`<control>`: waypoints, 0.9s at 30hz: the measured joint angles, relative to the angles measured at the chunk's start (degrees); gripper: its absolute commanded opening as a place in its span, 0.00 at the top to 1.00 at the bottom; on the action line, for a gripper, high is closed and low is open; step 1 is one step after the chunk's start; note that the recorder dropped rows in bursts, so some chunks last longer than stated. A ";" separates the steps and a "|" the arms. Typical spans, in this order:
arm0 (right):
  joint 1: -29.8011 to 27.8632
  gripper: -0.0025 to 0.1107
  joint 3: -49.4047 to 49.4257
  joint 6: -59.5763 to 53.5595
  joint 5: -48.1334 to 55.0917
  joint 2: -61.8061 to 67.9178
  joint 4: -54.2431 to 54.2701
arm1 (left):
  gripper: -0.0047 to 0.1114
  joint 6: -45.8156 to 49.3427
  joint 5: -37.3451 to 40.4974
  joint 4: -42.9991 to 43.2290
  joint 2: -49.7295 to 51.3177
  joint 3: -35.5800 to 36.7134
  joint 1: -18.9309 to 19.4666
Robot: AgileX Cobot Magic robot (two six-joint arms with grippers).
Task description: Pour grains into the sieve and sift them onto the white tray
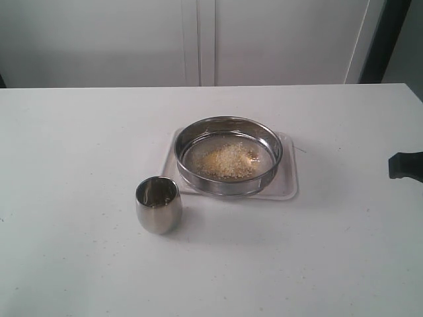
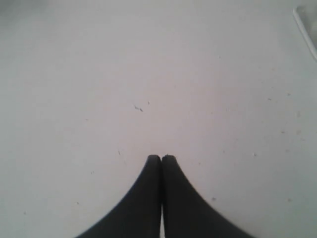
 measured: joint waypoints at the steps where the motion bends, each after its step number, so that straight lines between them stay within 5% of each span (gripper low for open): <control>1: 0.00 0.98 0.00 0.00 0.00 0.00 0.00 | 0.96 0.00 -1.48 0.00 0.00 0.00 0.00; 8: 0.00 0.98 0.00 0.00 0.00 0.00 0.00 | 0.96 0.00 -15.48 0.00 0.00 0.00 0.00; 27: 0.00 0.98 0.00 0.10 0.00 0.00 0.00 | 0.96 0.00 -15.29 0.00 0.00 -0.37 0.00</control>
